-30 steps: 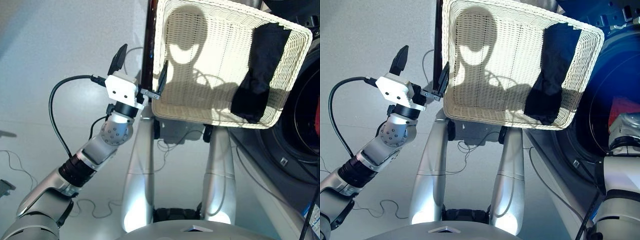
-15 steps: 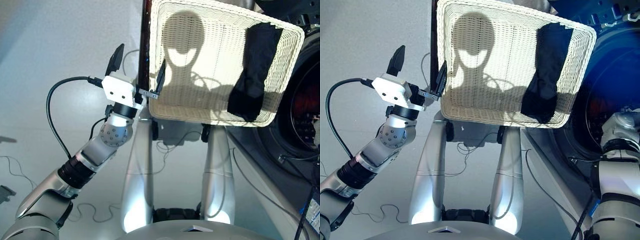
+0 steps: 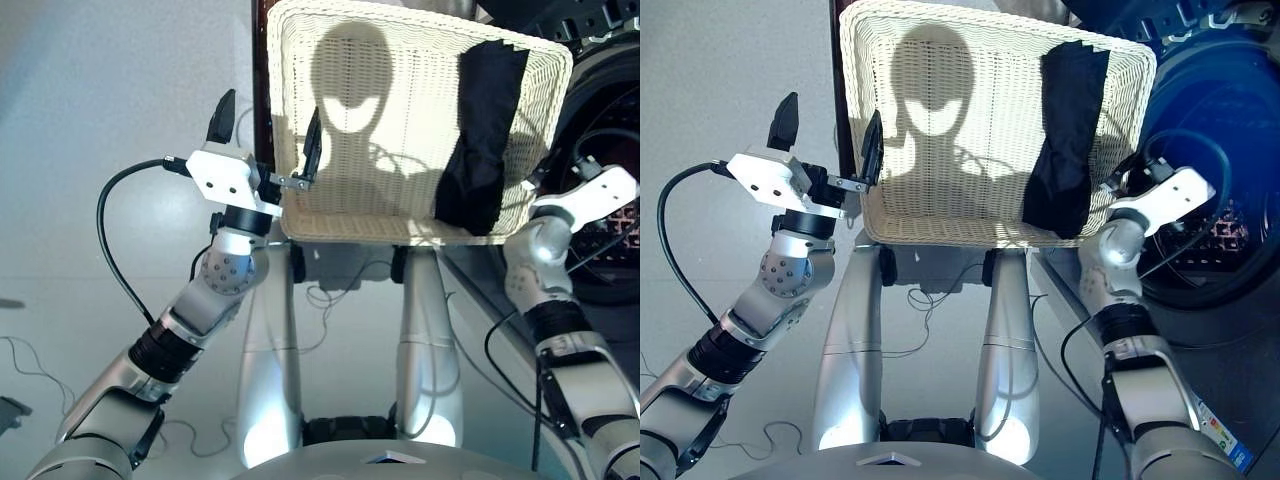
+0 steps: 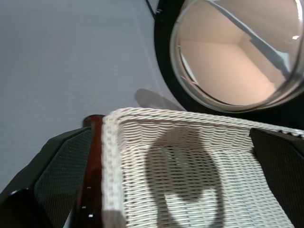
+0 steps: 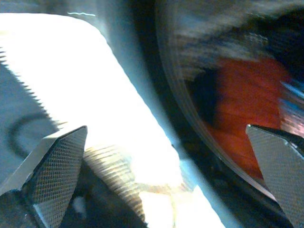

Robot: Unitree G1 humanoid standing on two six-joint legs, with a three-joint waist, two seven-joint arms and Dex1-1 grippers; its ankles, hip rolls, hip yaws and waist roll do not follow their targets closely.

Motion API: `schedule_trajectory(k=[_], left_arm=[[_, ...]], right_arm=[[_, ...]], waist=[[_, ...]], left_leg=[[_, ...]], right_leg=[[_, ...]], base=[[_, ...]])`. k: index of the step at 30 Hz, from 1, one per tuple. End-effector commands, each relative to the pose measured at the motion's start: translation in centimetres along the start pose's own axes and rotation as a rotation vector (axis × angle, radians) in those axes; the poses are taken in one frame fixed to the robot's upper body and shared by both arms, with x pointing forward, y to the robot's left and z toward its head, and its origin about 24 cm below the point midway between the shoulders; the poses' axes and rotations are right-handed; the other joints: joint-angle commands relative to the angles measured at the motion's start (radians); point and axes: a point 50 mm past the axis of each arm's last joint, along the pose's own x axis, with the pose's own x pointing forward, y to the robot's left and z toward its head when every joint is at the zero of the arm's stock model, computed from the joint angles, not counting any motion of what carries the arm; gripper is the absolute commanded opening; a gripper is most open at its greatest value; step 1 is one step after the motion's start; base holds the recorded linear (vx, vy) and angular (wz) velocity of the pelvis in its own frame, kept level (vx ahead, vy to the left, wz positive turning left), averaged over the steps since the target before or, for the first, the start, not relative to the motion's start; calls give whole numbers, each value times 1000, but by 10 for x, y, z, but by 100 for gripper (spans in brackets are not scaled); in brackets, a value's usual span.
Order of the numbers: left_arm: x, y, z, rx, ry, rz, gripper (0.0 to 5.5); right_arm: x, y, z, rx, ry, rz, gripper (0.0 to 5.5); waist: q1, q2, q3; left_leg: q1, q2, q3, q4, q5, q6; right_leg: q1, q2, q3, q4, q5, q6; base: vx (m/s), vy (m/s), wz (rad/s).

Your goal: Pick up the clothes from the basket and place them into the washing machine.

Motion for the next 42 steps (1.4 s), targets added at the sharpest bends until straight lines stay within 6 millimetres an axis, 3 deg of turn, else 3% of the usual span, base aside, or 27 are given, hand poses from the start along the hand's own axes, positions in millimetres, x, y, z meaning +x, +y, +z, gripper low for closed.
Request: schedule_trajectory(k=[1,6,12,19,25,34,42], left_arm=[[-2,-11,24,-75,-136,-55,550],[-2,-14,25,-73,-146,-83,550],[-3,-18,28,-101,-162,-105,550],[0,-27,26,-182,-157,-125,550],[3,-36,25,-214,-156,-151,550],[8,-44,31,-230,-185,-194,550],[9,-43,34,-216,-198,-190,550]], right_arm=[[-3,14,23,22,-132,151,550],[-13,44,20,15,-104,343,550],[-2,55,11,-100,-71,408,550],[23,43,-23,-198,107,285,550],[40,26,-40,-288,231,189,550],[55,-2,-48,-400,365,76,550],[64,-17,-39,-321,377,-37,550]], waist=[[15,18,-16],[24,34,-16],[40,47,-16],[72,73,-16],[96,100,-16],[131,147,-16],[140,172,-16]], left_leg=[[60,14,31,48,-106,-31],[65,13,33,48,-105,-31],[61,16,31,53,-104,-33],[58,13,20,59,-105,-38],[52,10,13,68,-110,-40],[11,11,5,109,-126,-41],[-44,9,7,160,-142,-40]], right_leg=[[-19,27,0,-104,114,-43],[-18,27,-1,-96,112,-44],[-24,25,-6,-87,112,-45],[-19,24,-18,-75,102,-51],[-23,22,-28,-61,92,-52],[-66,16,-38,-11,67,-53],[-121,9,-44,44,48,-52]], base=[[0,0,0],[-19,-2,-10],[0,0,0],[0,0,0],[0,0,0],[0,0,0],[0,0,0]])
